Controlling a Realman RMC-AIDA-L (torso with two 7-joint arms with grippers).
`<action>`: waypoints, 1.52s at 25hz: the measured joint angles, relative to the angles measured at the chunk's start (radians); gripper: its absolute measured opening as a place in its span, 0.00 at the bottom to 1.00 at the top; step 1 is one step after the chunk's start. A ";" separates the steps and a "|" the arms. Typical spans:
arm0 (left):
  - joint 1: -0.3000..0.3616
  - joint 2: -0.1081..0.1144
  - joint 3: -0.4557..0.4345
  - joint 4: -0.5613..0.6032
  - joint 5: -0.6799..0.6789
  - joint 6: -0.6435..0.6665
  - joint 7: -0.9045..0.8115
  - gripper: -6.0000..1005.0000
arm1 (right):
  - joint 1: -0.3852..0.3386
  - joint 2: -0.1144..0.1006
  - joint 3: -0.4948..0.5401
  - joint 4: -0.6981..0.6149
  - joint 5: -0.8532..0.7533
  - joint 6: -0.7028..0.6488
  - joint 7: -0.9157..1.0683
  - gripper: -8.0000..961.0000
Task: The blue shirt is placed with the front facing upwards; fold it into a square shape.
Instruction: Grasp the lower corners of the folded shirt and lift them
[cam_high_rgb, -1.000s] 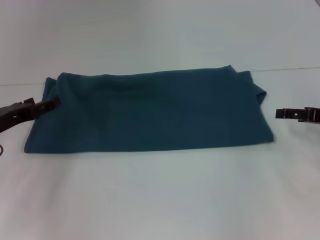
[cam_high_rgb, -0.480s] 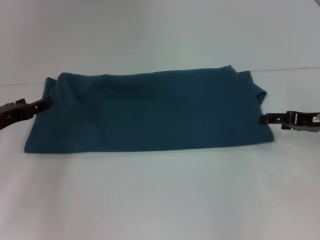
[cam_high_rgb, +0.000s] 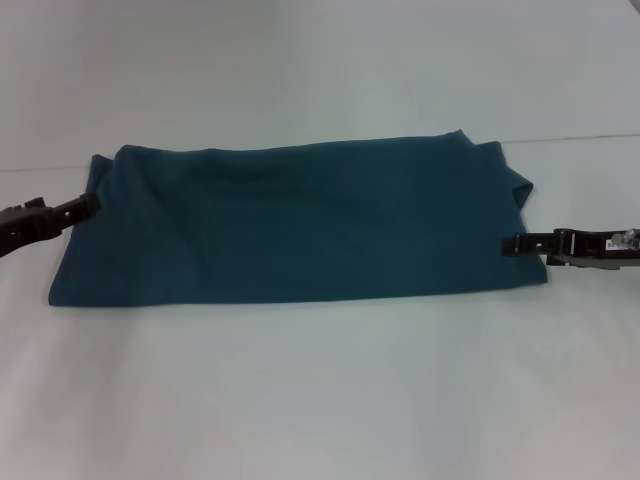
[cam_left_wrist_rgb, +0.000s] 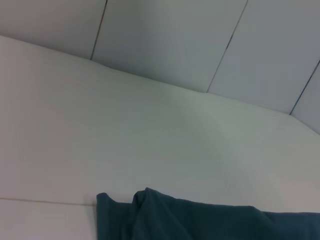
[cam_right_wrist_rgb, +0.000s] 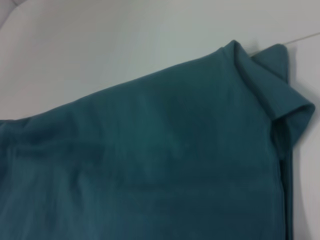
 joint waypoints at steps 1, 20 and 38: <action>0.000 0.000 0.000 0.000 0.000 0.000 0.000 0.90 | 0.000 0.001 0.000 0.000 -0.002 0.001 0.001 0.98; 0.004 0.000 0.000 -0.002 0.000 -0.010 0.001 0.90 | 0.002 0.027 -0.005 0.039 -0.004 0.064 -0.011 0.98; 0.003 0.000 0.000 -0.006 0.000 -0.009 0.003 0.90 | 0.013 0.028 -0.004 0.031 -0.001 0.064 -0.008 0.90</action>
